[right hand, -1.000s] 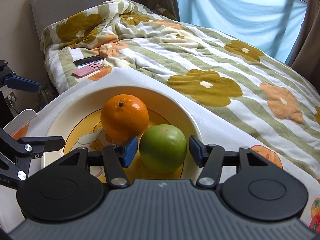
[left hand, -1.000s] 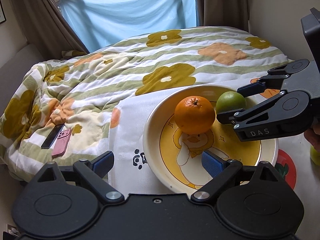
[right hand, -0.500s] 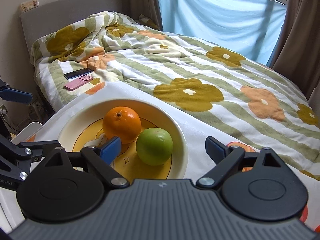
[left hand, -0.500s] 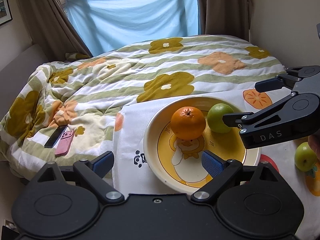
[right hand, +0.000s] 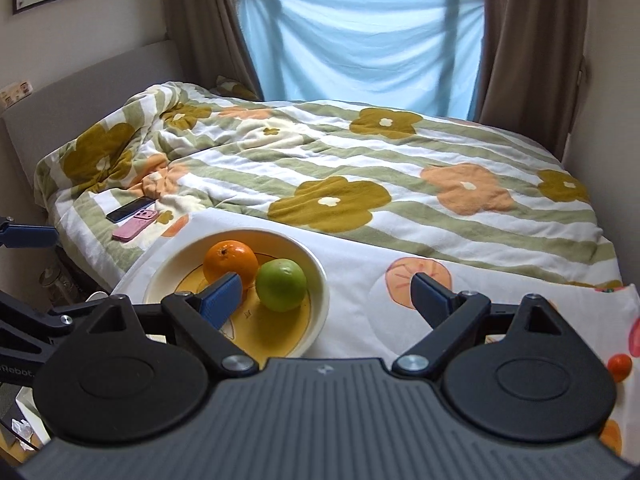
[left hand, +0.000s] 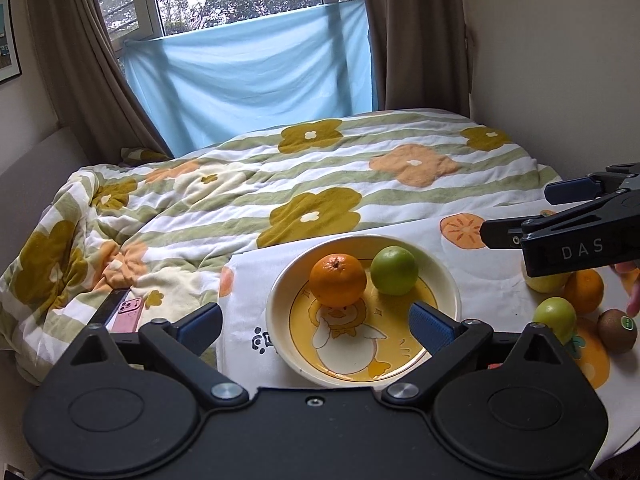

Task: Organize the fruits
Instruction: 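Grasp the kiwi with the left tool while the right tool grasps the red tomato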

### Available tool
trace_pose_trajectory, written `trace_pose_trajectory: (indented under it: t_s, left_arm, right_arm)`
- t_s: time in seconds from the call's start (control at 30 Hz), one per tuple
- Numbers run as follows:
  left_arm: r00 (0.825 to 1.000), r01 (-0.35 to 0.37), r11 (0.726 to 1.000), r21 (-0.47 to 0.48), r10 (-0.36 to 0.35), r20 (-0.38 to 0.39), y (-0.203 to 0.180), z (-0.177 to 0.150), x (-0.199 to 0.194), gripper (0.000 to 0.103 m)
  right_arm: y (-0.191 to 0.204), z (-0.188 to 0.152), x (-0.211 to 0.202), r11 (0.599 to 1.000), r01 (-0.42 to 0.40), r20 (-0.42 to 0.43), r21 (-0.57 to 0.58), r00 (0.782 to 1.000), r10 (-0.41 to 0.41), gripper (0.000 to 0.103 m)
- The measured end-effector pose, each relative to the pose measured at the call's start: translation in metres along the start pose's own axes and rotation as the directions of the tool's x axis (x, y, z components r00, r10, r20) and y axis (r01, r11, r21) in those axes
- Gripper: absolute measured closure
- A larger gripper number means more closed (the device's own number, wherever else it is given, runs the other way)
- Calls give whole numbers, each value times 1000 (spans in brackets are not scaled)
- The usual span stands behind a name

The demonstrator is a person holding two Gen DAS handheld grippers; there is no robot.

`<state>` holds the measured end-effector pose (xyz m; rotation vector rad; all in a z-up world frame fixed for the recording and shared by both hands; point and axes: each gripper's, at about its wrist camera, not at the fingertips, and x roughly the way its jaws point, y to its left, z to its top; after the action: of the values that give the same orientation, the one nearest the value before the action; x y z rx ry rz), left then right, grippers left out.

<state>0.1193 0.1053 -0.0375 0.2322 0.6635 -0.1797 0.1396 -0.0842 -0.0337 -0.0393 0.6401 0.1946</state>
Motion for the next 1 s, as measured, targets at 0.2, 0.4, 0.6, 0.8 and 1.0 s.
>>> trace_pose_trajectory:
  t_s: [0.2, 0.4, 0.6, 0.8, 1.0]
  left_arm:
    - [998, 62, 998, 8, -62, 15, -17, 5, -10, 1]
    - [992, 120, 993, 22, -120, 37, -46, 8, -25, 1]
    - [992, 125, 992, 19, -125, 15, -89, 1, -31, 1]
    - [986, 166, 986, 26, -166, -13, -149, -12, -24, 2]
    - [978, 204, 978, 32, -203, -38, -208, -22, -7, 2]
  right_arm:
    - [-22, -13, -34, 996, 88, -14, 29, 996, -87, 0]
    - [-63, -34, -73, 987, 131, -15, 89, 991, -130, 0]
    - [-110, -65, -96, 980, 149, -40, 130, 989, -145, 0]
    - [-153, -105, -108, 983, 164, -78, 81, 984, -158, 0]
    - [-192, -148, -110, 982, 183, -144, 50, 974, -174, 0]
